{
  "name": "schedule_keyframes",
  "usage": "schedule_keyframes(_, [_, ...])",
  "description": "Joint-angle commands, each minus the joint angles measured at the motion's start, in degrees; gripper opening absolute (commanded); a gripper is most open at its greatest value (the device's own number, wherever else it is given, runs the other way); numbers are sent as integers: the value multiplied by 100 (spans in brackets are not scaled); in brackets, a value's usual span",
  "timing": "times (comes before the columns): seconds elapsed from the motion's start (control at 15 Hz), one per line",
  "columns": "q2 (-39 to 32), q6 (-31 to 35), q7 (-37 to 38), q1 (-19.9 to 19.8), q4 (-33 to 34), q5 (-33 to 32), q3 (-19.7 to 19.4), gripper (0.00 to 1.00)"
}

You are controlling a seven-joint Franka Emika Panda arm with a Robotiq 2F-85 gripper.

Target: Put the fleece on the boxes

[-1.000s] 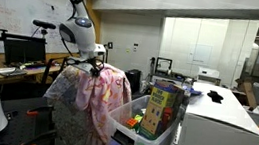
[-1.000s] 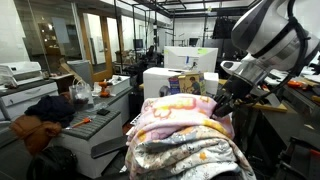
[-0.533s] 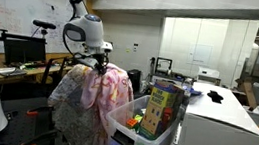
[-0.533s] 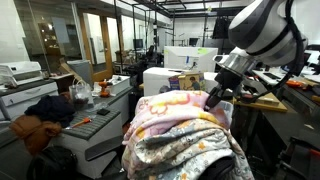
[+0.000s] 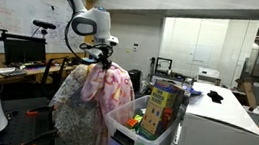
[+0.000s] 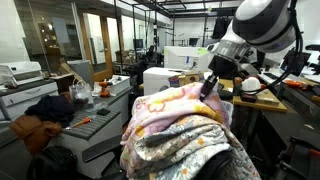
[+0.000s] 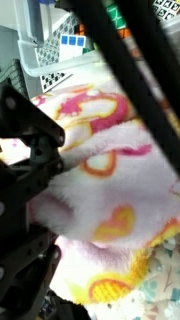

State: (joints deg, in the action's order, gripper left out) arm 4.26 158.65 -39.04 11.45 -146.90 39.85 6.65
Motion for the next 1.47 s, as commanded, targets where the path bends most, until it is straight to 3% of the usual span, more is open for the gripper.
schedule_keyframes(0.0, [761, -880, 1150, -274, 301, -918, -152, 4])
schedule_keyframes(0.33, [1341, -1867, 2437, -504, 1167, -1967, -477, 4])
schedule_keyframes(0.53, [1276, -2111, 2605, -560, 1785, -2080, -706, 4])
schedule_keyframes(0.93, [959, -1963, 2858, -666, 2667, -2057, -859, 4])
schedule_keyframes(1.07, [842, -1949, 2928, -697, 2838, -2069, -857, 4])
schedule_keyframes(1.4, [1599, -2384, 3782, -708, 2574, -2580, -531, 4])
